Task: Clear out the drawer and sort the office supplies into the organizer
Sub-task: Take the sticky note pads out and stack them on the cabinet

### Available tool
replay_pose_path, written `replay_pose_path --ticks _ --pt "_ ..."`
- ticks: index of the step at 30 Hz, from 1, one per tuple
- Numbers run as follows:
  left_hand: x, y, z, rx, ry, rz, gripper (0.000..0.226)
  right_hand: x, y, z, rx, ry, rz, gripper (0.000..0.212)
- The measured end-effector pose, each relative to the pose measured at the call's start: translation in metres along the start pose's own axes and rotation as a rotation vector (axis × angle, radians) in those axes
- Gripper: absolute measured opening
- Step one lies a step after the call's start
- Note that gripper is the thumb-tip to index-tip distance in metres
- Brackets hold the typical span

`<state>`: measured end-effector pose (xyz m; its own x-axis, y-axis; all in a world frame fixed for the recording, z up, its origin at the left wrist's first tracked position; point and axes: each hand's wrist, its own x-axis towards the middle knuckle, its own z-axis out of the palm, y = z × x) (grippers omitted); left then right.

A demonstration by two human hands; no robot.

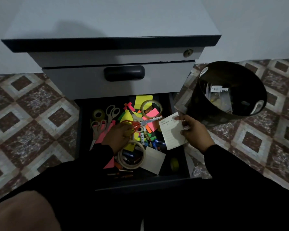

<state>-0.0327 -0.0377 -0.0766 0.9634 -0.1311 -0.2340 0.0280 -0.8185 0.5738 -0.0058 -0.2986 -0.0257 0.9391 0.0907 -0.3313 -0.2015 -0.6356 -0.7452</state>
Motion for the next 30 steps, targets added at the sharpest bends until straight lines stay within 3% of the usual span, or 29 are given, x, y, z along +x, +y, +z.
replay_pose_path --ticks 2,8,11,14,20,23,25,27,30 --pt "0.016 0.003 0.004 0.008 -0.03 0.034 0.039 0.002 -0.002 -0.001 -0.004 0.002 -0.014 0.051" --pt "0.048 0.006 0.011 0.315 -0.22 -0.1 0.062 0.003 -0.014 0.001 -0.031 -0.037 -0.071 0.049" --pt "0.053 -0.003 0.008 0.332 -0.28 -0.118 0.048 0.004 -0.017 0.003 -0.026 -0.051 -0.068 0.05" --pt "0.052 -0.012 -0.001 0.368 -0.223 -0.103 0.043 0.006 -0.021 0.005 0.0 -0.066 -0.063 0.049" --pt "0.047 -0.043 -0.029 0.311 -0.096 -0.328 0.057 0.01 -0.027 0.007 0.078 -0.08 -0.06 0.047" --pt "0.045 -0.055 -0.04 0.33 -0.03 -0.407 0.054 0.012 -0.029 0.012 0.147 -0.097 -0.04 0.048" --pt "0.042 -0.052 -0.045 0.424 0.027 -0.357 0.051 0.013 -0.03 0.015 0.137 -0.106 -0.043 0.049" --pt "0.038 -0.043 -0.046 0.492 0.09 -0.198 0.038 0.014 -0.031 0.018 0.113 -0.114 -0.051 0.049" --pt "0.029 -0.031 -0.031 0.513 -0.133 -0.058 0.03 0.013 -0.032 0.021 0.088 -0.131 -0.05 0.049"
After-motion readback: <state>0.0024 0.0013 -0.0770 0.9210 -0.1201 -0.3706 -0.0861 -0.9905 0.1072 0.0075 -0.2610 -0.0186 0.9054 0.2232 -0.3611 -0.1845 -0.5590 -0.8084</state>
